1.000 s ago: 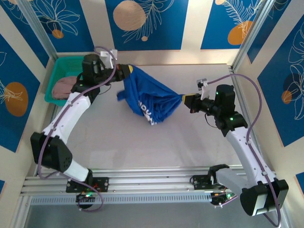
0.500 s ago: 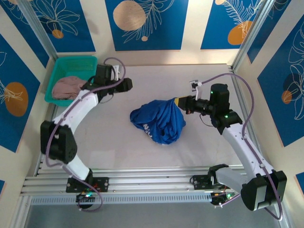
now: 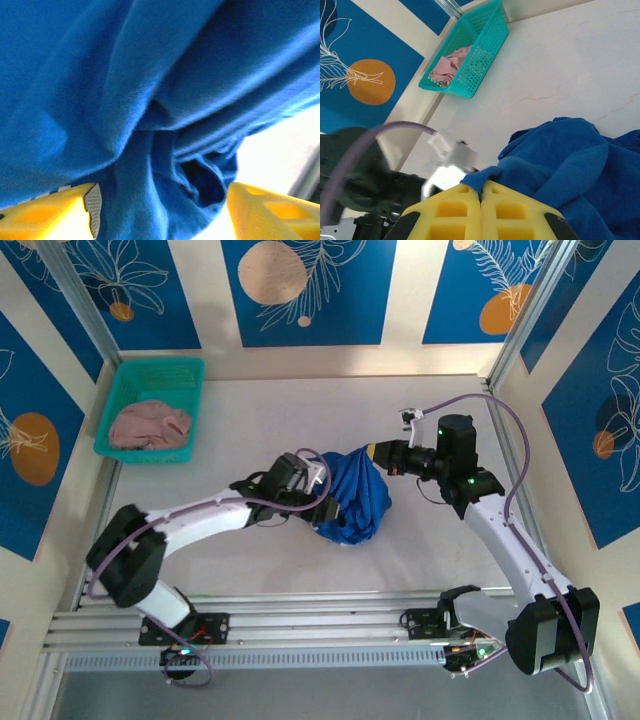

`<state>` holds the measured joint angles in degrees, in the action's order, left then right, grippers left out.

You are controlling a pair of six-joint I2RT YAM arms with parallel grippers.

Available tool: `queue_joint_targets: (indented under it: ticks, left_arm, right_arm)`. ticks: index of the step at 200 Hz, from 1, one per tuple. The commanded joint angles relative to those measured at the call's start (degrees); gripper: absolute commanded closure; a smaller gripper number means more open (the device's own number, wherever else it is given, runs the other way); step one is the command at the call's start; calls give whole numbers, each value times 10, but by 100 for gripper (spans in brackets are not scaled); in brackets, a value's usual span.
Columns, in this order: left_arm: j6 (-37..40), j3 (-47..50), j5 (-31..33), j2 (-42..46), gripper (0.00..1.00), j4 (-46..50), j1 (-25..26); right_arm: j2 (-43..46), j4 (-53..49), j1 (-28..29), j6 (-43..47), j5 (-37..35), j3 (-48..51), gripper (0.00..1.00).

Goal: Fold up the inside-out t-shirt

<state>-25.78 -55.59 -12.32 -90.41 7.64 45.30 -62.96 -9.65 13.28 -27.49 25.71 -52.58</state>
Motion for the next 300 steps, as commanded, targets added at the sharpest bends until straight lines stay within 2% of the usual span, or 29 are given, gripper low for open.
queue_joint_targets:
  ticks: [1, 10, 21, 32, 41, 80, 100, 122, 157, 179, 198, 221, 239, 268, 300]
  left_arm:
    - [8, -34, 17, -36, 53, -31, 3]
    - [17, -43, 19, -38, 70, -24, 1]
    - [35, -55, 19, -23, 85, -5, -3]
    - [55, -61, 25, 11, 96, 15, -14]
    - [69, -64, 26, 48, 100, 30, -28]
    - [63, -64, -22, 187, 100, 28, -152]
    - [54, -62, -40, 218, 100, 19, -203]
    - [54, -53, -42, 235, 99, 21, -237]
    - [51, -5, 18, 235, 97, 32, -249]
    - [53, 32, 96, 232, 97, 65, -249]
    - [51, 61, 137, 221, 90, 99, -249]
    - [45, 87, 135, 194, 74, 130, -245]
    - [25, 117, 121, 208, 61, 118, -227]
    - [-5, 128, 132, 237, 44, 108, -153]
    - [-10, 95, 182, 216, 41, 125, -68]
  right_arm:
    - [9, -8, -2, 0, -11, -30, 100]
    - [13, -21, -4, 10, -18, -39, 100]
    - [18, -40, -11, 23, -29, -54, 100]
    - [26, -57, -23, 35, -36, -69, 100]
    - [32, -64, -35, 40, -37, -83, 100]
    - [46, -80, -64, 61, -40, -145, 100]
    - [46, -91, -70, 73, -52, -169, 100]
    - [46, -99, -72, 77, -62, -169, 100]
    - [46, -96, -65, 62, -52, -112, 100]
    - [51, -108, -61, 54, -61, -68, 100]
    - [56, -115, -53, 46, -70, -29, 100]
    - [54, -110, -31, 34, -65, 13, 100]
    - [53, -102, -13, 25, -66, 35, 100]
    - [49, -95, 1, 21, -71, 49, 100]
    - [39, -94, 6, 25, -71, 40, 100]
